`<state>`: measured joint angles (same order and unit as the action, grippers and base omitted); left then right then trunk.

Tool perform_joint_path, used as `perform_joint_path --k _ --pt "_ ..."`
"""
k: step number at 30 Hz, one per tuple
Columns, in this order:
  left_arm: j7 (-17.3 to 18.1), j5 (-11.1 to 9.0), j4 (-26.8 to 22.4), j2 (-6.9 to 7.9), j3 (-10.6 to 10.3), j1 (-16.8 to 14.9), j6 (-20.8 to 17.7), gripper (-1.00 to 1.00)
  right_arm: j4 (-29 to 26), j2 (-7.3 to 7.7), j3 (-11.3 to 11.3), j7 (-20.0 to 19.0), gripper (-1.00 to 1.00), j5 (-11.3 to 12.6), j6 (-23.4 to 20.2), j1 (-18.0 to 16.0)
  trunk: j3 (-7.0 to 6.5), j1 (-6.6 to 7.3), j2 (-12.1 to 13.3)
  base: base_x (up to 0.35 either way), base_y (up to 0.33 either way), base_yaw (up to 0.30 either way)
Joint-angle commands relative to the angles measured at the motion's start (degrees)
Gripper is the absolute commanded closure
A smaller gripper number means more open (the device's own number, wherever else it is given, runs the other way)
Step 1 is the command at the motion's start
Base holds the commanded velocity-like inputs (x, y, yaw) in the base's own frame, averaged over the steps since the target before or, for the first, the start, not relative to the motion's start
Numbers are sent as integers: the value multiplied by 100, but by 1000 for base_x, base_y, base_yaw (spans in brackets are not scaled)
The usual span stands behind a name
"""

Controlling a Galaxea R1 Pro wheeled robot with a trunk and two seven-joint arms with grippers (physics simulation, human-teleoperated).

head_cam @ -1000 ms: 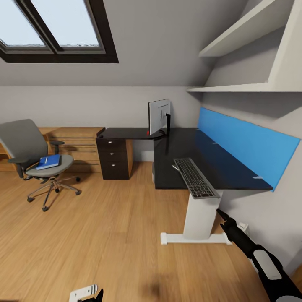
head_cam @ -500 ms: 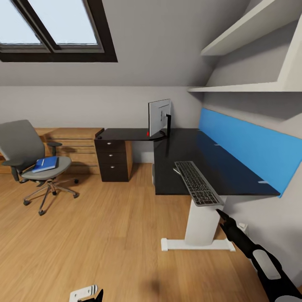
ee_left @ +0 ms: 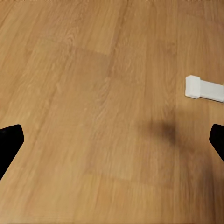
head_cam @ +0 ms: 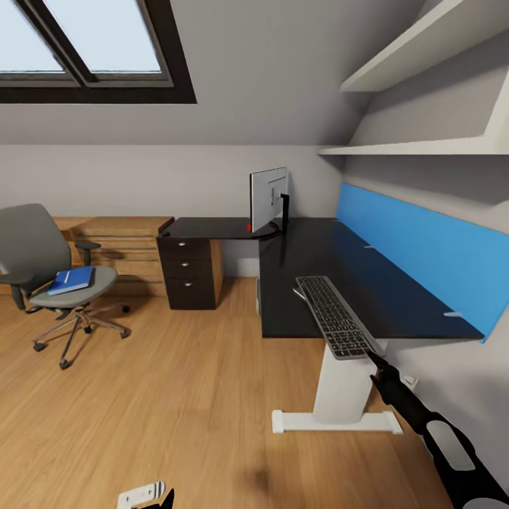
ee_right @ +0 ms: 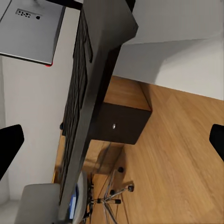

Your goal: In the bedroom, organize the workspace by keeping the computer under the desk, ensuring the monitor is on the desk, placing the keyboard on the desk next to the monitor, placing the mouse on the desk next to the keyboard, moving the folder from the swivel chair onto the desk next to the mouse, stacking the notebook on top of the folder with the pen on top of the notebook, and positioning the swivel chair next to the desk.

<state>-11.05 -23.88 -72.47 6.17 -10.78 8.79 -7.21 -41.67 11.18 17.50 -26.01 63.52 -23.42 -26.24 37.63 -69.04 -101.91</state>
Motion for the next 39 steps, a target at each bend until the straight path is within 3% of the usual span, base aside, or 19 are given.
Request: perform_joint_path --k 1,8,39 --pt "-46 -48 -13 7 -41 -1 -18 -100 1 -2 17 -5 -100 42 -51 -4 4 -1 -2 193 0 0" --pt "-50 -45 -7 8 -187 -1 -12 -100 1 -2 16 -1 -100 38 -49 -4 4 -1 -2 81 0 0" --pt "-31 -46 -12 14 -191 -1 -9 -100 1 -2 8 -1 -100 38 -40 -4 4 -1 -2 33 34 0"
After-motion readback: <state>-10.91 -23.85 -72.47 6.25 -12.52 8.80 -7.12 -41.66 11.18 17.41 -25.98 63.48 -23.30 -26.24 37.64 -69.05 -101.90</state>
